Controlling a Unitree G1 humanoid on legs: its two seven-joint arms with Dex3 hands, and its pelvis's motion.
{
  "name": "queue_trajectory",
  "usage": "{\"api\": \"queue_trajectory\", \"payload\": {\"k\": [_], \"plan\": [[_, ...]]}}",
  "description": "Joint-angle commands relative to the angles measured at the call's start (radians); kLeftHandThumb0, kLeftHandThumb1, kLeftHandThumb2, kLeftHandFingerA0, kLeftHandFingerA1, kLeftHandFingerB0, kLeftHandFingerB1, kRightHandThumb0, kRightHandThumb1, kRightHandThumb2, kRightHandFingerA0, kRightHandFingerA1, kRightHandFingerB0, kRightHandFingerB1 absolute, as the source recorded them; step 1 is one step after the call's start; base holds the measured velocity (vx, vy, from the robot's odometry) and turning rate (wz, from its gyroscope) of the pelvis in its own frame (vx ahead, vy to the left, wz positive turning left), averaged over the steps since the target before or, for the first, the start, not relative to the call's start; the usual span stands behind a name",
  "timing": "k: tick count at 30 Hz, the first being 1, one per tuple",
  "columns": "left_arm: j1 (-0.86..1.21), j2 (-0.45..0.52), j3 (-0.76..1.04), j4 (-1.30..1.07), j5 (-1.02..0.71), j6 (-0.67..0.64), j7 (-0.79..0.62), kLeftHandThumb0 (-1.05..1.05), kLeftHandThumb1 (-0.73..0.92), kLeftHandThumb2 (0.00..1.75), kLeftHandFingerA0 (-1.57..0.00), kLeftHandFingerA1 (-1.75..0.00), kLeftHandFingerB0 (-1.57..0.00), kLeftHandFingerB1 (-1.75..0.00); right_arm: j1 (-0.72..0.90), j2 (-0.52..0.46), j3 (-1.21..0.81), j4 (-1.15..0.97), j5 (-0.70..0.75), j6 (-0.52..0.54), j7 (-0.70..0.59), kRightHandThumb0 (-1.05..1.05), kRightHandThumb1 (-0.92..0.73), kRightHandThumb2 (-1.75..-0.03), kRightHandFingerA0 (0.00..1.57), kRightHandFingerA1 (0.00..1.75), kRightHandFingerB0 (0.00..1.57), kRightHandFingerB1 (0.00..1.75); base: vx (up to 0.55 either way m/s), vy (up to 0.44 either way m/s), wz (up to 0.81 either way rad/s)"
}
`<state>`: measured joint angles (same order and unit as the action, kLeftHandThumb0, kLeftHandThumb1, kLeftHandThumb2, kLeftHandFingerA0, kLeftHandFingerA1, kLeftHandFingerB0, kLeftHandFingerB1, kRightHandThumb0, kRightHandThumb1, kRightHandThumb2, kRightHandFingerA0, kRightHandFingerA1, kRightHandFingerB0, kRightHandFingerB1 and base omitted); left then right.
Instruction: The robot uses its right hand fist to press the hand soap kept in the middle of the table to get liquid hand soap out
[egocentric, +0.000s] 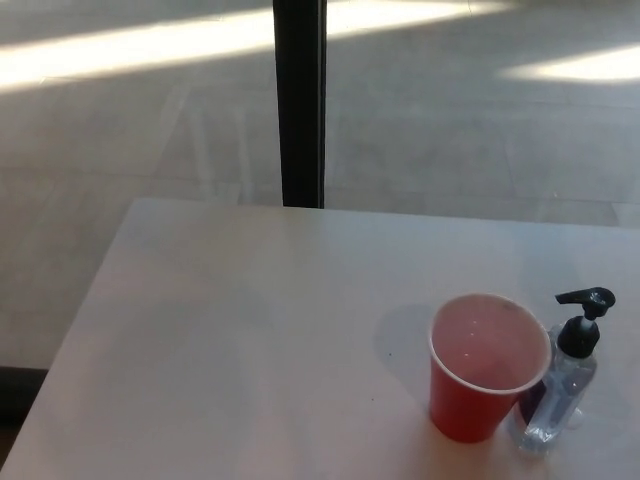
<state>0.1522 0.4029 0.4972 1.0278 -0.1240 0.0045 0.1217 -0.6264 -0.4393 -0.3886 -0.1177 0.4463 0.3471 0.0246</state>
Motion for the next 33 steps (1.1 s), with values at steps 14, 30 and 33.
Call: {"api": "queue_trajectory", "payload": {"k": [14, 30, 33], "plan": [[0.003, 0.028, -0.011, 0.008, -0.008, 0.006, 0.012, -0.29, 0.51, 1.0, -0.82, -0.97, -0.59, -0.82, 0.25, 0.057, 0.12, -0.29, 0.098, 0.231, 0.057, -0.25, -0.62, -1.06, 1.01, 1.75, 0.73, 1.37, 0.0, 0.0, 0.0], [-0.002, 0.022, -0.008, 0.032, -0.014, -0.006, 0.016, -0.29, 0.51, 0.99, -0.83, -1.02, -0.6, -0.85, 0.402, 0.094, 0.146, -0.306, 0.1, 0.236, 0.107, -0.2, -0.69, -1.02, 1.0, 1.75, 0.73, 1.32, 0.0, 0.0, 0.0], [-0.004, 0.021, -0.021, 0.03, -0.005, 0.003, 0.027, -0.29, 0.51, 0.99, -0.84, -1.01, -0.6, -0.84, 0.399, 0.099, 0.159, -0.284, 0.081, 0.228, 0.107, -0.2, -0.67, -1.01, 0.99, 1.75, 0.72, 1.32, 0.0, 0.0, 0.0]]}}
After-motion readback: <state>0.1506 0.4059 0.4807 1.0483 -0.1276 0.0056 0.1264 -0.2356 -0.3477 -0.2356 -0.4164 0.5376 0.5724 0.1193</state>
